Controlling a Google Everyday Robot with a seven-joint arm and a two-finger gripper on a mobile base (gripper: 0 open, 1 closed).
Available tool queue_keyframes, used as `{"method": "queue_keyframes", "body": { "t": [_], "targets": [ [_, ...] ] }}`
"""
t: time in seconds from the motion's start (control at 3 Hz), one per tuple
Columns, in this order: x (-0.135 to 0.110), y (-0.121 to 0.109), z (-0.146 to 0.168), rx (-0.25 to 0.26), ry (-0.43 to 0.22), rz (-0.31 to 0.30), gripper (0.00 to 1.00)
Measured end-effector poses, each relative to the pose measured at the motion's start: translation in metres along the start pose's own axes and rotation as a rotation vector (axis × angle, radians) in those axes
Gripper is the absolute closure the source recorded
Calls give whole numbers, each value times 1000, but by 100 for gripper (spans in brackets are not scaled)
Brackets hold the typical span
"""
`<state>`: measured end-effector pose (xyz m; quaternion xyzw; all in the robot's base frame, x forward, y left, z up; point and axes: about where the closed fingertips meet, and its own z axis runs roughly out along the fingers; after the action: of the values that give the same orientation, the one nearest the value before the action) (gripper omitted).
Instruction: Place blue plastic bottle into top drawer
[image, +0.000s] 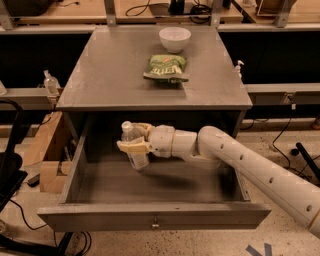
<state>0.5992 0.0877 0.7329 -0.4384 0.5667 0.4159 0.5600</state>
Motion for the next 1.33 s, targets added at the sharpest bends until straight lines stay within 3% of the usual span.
{"method": "queue_keyframes", "body": {
  "t": [0.33,0.67,1.33],
  "targets": [
    [17,2,1,9,-19,26,100],
    [17,3,2,5,-21,27,82],
    [15,6,6,-3,-22,26,36]
  ]
}}
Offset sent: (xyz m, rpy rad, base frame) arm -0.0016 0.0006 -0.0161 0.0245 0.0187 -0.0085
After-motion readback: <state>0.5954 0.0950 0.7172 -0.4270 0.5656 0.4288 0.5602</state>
